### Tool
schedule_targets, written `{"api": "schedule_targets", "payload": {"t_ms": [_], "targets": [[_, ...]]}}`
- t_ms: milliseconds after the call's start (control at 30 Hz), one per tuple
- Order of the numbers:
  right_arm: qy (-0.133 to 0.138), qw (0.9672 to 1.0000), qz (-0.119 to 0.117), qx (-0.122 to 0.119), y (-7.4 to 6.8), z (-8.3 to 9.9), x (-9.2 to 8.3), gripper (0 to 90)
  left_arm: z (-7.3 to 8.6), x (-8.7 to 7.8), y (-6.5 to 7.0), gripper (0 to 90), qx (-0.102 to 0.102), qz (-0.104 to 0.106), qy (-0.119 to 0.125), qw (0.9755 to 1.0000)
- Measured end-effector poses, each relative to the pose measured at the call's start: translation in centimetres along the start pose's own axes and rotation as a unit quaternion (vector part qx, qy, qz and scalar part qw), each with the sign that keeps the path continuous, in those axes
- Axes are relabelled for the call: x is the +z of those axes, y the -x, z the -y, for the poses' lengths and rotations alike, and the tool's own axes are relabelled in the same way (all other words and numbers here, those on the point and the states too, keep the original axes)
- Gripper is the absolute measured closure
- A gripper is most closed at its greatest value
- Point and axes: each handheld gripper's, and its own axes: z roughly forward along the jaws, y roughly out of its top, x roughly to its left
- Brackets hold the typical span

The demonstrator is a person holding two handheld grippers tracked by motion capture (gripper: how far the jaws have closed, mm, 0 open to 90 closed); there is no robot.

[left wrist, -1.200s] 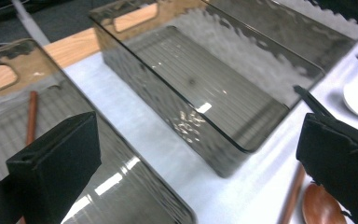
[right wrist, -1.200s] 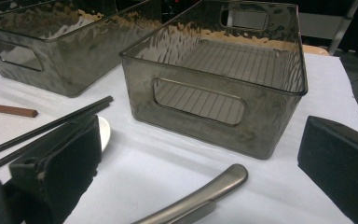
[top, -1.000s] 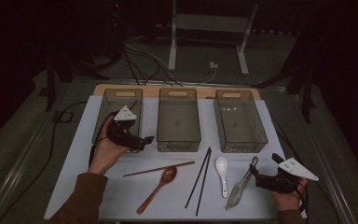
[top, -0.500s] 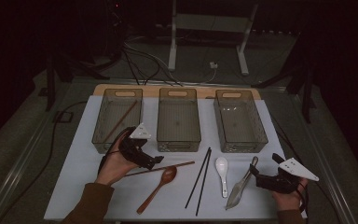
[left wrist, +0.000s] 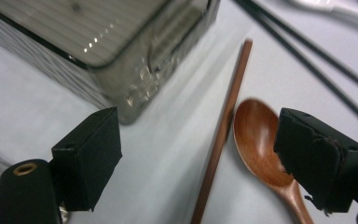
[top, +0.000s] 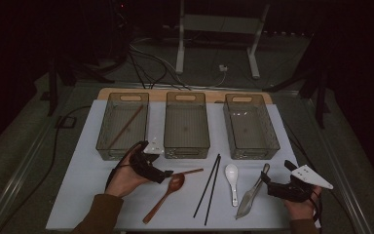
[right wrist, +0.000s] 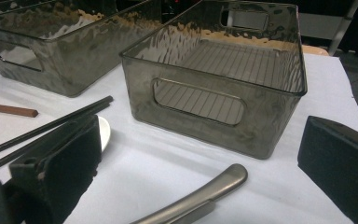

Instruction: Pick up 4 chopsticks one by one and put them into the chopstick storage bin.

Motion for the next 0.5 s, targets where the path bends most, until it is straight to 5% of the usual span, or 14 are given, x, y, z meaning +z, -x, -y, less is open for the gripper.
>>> {"api": "schedule_targets", "payload": {"t_ms": [233,400,500], "targets": [[0.0,1.0,0.0,0.0,0.0,0.0,0.0,0.0,0.6,2.0,0.2,24.2,0.009,-0.011,-0.039,0.9991],[0.0,1.0,-0.001,-0.001,0.0,0.0,0.0,0.0,0.8,2.5,0.4,53.0,0.026,0.005,-0.045,0.9986],[-0.001,1.0,-0.001,-0.001,0.0,0.0,0.0,0.0,0.8,3.0,0.5,62.7,0.034,0.016,-0.058,0.9976]]}}
